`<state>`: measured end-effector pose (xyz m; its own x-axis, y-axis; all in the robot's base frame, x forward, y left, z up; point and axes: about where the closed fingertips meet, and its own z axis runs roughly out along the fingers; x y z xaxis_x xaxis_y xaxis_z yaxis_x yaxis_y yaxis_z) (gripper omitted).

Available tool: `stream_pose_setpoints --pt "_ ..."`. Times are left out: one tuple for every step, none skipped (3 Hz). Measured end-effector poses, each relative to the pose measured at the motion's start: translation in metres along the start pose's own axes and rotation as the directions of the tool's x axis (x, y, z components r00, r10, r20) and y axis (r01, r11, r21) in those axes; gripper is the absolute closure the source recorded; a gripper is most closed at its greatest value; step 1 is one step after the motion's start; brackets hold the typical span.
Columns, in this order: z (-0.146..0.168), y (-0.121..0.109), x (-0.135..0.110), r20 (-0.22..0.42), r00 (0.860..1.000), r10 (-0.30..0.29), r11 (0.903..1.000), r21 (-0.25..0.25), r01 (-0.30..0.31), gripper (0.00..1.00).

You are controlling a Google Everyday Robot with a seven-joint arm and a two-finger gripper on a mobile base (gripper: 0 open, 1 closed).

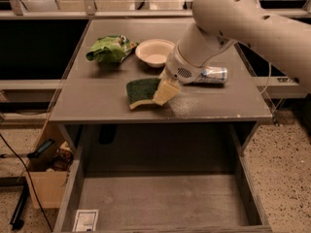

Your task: Pick sponge from top drawer and place on counter

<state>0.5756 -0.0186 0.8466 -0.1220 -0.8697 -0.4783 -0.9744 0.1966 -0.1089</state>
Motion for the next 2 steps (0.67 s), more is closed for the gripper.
stream_pose_setpoints --pt "0.0000 0.0000 0.0000 0.000 1.000 0.000 1.0000 0.000 0.000 0.00" --pt "0.0000 0.0000 0.0000 0.000 1.000 0.000 1.0000 0.000 0.000 0.00"
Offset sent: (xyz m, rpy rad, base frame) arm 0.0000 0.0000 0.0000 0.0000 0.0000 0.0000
